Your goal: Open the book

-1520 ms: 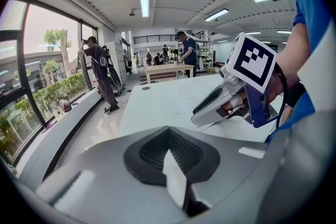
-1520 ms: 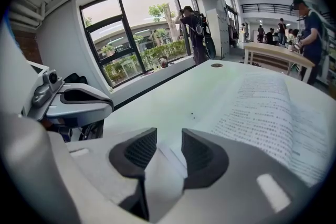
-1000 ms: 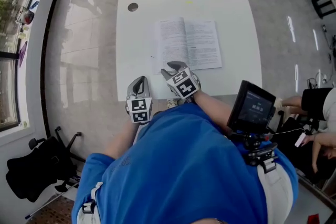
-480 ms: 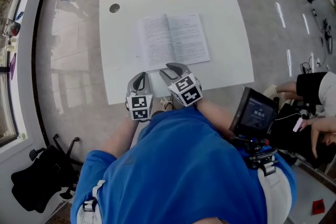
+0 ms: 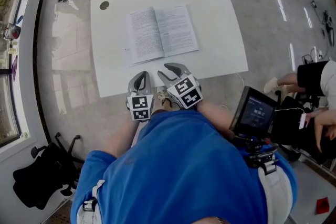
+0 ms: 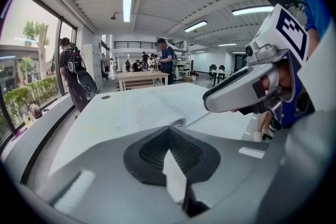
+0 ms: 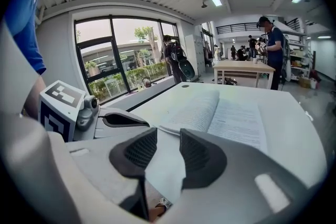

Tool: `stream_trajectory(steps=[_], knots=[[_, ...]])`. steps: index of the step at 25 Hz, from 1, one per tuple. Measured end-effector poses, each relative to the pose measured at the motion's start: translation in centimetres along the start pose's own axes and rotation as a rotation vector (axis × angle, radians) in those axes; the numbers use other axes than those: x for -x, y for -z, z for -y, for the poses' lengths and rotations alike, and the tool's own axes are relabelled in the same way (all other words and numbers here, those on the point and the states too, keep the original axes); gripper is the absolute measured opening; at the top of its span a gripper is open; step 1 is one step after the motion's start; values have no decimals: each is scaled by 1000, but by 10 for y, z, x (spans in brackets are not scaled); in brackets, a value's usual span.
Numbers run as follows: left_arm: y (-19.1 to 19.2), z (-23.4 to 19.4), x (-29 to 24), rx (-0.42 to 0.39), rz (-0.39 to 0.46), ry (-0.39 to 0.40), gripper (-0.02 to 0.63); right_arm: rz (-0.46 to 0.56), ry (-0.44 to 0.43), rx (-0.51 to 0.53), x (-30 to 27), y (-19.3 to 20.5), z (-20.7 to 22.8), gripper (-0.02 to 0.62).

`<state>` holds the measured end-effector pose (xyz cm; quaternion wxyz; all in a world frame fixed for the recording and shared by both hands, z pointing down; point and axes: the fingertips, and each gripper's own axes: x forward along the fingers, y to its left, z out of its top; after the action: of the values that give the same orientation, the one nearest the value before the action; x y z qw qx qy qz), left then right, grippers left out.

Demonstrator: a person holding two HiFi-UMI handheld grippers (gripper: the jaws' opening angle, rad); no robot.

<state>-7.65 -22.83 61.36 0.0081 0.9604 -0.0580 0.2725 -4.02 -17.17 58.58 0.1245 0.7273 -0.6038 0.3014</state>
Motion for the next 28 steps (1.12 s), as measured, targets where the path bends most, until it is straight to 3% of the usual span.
stream_trajectory(steps=[15, 22, 28], knots=[[-32, 179, 72, -23, 112, -58, 7, 114, -39, 94, 167, 56, 6, 129], [-52, 205, 111, -57, 180, -28, 8, 159, 3, 116, 201, 58, -18, 126], [-68, 207, 111, -66, 245, 4, 6, 241, 106, 89, 222, 50, -4, 82]])
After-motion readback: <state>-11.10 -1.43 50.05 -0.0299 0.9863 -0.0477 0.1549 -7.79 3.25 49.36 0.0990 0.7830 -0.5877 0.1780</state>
